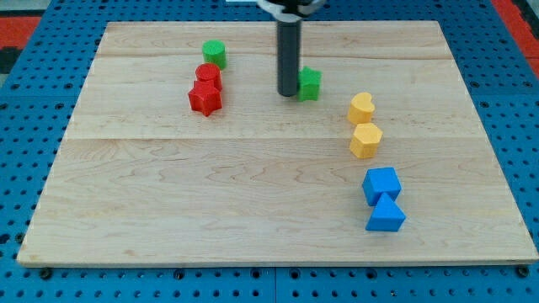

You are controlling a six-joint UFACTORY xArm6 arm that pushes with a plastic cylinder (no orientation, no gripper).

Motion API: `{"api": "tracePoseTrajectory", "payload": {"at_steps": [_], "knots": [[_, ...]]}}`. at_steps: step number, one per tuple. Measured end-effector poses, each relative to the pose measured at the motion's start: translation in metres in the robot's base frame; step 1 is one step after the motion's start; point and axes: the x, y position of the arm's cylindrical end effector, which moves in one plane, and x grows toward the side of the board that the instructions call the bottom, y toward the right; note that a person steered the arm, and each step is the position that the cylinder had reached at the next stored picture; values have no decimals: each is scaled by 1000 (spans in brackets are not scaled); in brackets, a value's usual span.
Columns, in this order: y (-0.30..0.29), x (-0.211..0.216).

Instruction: Move green star to the top of yellow heart

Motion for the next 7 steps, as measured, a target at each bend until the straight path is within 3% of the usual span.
{"api": "tracePoseTrajectory", "payload": {"at_steps": [1, 3, 4, 5, 6, 7], "knots": [[-27, -25], [44, -20], [46, -20], [-6, -18], [16, 53], [23, 34]]}}
